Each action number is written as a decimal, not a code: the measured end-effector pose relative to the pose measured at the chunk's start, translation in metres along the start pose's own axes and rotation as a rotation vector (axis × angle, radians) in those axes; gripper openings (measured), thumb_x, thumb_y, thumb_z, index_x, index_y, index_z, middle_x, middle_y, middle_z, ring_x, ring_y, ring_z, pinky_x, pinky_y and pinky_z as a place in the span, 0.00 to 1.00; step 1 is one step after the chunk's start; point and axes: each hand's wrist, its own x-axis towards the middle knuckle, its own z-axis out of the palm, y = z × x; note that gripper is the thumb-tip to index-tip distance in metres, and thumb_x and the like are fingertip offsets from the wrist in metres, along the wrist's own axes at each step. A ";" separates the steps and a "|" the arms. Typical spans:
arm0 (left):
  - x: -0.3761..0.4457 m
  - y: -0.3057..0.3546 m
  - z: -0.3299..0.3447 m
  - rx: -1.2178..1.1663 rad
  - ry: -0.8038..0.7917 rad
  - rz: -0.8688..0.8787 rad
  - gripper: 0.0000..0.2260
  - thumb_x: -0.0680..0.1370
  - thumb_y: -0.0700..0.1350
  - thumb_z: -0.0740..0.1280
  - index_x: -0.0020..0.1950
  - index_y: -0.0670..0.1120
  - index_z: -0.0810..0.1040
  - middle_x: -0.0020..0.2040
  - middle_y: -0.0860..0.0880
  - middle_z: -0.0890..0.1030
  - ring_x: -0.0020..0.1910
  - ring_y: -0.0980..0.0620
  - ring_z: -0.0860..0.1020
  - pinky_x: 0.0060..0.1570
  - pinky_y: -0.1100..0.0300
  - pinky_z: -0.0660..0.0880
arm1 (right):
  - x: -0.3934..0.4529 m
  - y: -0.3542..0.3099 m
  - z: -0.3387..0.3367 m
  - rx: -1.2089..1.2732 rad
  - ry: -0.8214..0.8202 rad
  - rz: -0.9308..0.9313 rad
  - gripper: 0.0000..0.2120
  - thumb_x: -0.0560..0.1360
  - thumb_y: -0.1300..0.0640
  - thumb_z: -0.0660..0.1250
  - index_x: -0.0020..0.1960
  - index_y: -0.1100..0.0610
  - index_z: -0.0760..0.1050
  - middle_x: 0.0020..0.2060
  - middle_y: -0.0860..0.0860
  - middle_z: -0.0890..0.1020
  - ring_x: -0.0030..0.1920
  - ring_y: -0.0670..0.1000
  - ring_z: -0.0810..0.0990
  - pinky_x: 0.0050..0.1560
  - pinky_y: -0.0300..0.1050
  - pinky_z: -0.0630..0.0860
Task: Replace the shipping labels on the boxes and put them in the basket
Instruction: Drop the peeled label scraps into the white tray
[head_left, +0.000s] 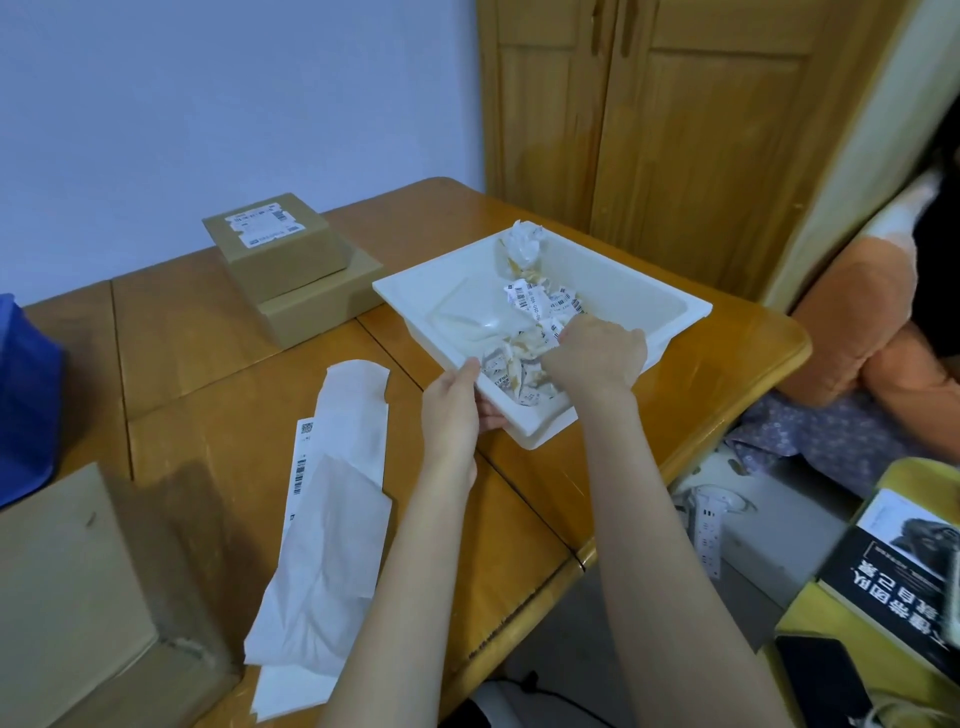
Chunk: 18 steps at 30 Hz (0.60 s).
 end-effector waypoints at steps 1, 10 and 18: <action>0.000 -0.001 0.000 -0.011 -0.007 -0.004 0.09 0.84 0.44 0.61 0.47 0.42 0.77 0.34 0.47 0.80 0.27 0.55 0.79 0.27 0.63 0.77 | 0.000 -0.001 0.000 -0.030 -0.006 0.000 0.04 0.74 0.55 0.61 0.44 0.55 0.72 0.38 0.50 0.77 0.47 0.54 0.76 0.56 0.47 0.66; 0.002 -0.001 -0.001 -0.042 -0.041 -0.029 0.10 0.84 0.45 0.61 0.55 0.39 0.77 0.30 0.50 0.80 0.24 0.57 0.78 0.27 0.63 0.76 | -0.001 -0.002 -0.001 -0.083 -0.031 0.025 0.06 0.74 0.56 0.62 0.38 0.55 0.70 0.33 0.49 0.74 0.47 0.53 0.77 0.62 0.49 0.65; -0.001 0.001 0.001 -0.082 -0.019 -0.051 0.09 0.84 0.44 0.61 0.48 0.43 0.76 0.35 0.47 0.79 0.26 0.56 0.79 0.28 0.62 0.77 | -0.006 0.002 -0.006 0.068 0.042 -0.001 0.22 0.74 0.53 0.67 0.67 0.57 0.71 0.62 0.56 0.73 0.63 0.57 0.70 0.63 0.50 0.67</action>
